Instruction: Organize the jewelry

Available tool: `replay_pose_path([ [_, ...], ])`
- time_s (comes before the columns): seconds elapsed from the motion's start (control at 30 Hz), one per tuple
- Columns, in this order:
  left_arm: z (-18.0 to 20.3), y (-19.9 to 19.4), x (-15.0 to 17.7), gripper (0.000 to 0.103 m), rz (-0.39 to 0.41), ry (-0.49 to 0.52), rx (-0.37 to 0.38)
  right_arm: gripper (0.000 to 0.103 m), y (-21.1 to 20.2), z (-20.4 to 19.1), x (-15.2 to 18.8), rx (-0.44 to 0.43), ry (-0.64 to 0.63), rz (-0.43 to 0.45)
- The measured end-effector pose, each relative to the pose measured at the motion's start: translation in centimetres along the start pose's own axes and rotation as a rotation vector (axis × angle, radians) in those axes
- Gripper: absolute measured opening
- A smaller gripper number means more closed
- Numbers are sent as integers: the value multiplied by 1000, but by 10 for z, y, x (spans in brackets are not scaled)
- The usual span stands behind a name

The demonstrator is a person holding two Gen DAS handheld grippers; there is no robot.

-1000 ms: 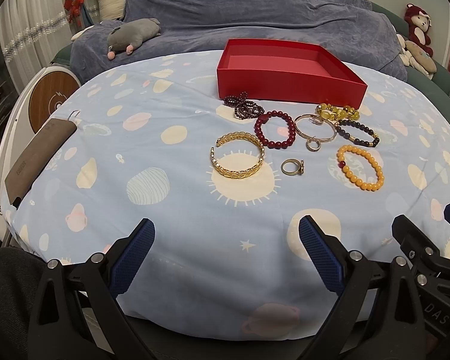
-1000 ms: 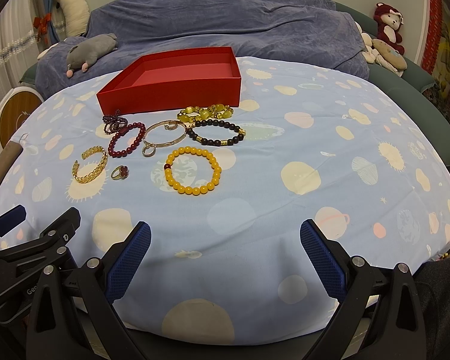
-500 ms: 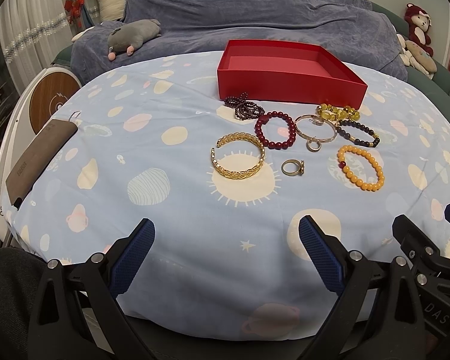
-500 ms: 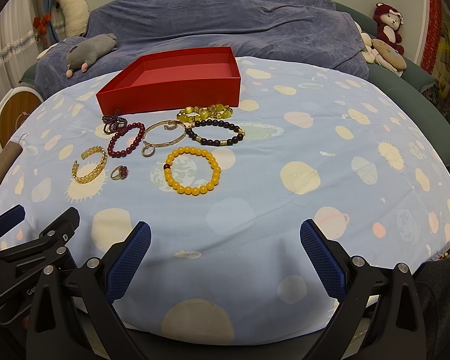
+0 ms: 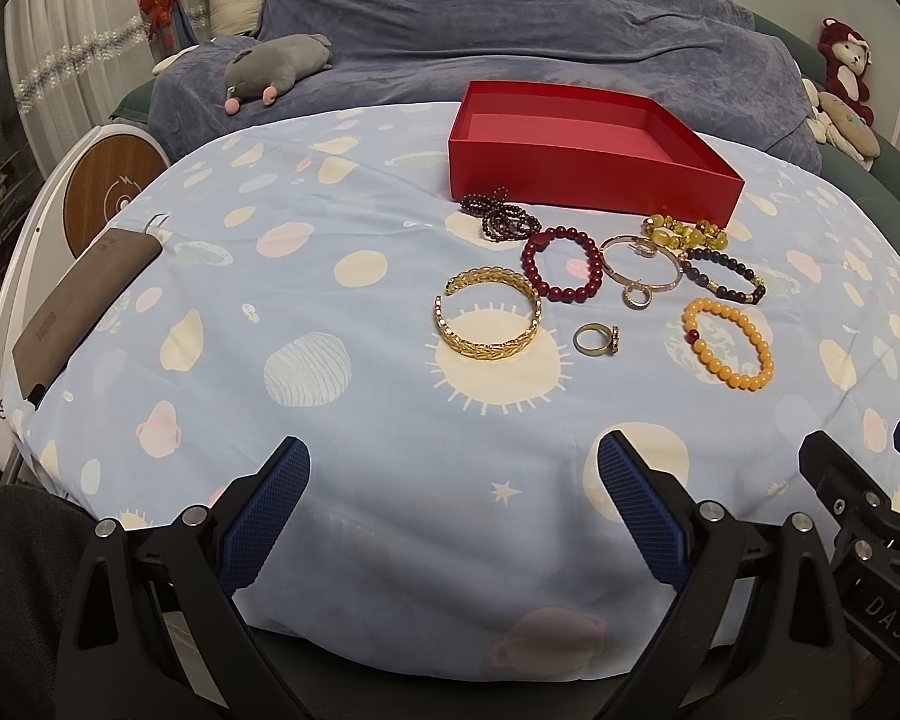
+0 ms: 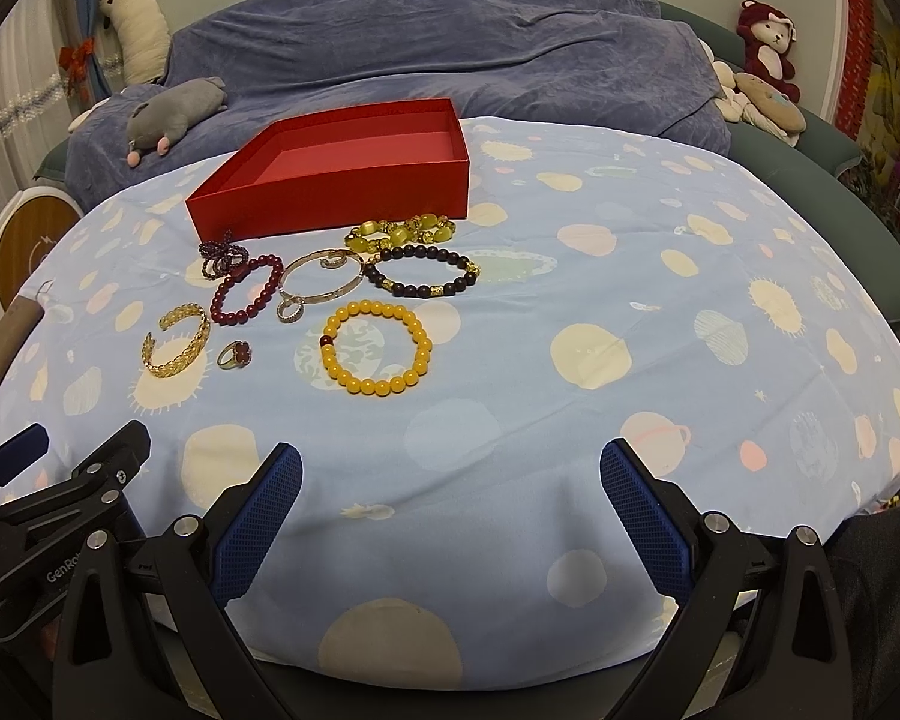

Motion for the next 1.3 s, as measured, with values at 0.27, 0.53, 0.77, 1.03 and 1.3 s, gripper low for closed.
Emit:
replay_pose_path([
  [0.27,0,1,0,92,1,1,-1,96,0,-1,1,-1,0,-4],
  [0.53,0,1,0,92,2,2,-1,96,0,-2,1,2,-3,-5],
  [0.77,0,1,0,92,2,3,-1,96,0,-2,1,2,-4,-4],
  [1.03,0,1,0,92,2,3,-1,96,0,-2,1,1,-5,-4],
  [1.3,0,1,0,92,2,3,-1,96,0,-2,1,2,-4,-5],
])
Point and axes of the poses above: each gripper's, at about its wrist camera, not at the fingertips, and y roughly the way its jaws point, z to its right, x to its underside, the point moved 8 cm from there along y, roughly the way its jaws point, and after that the axes turned 15 degrees about -y, right-handed, at the moved point
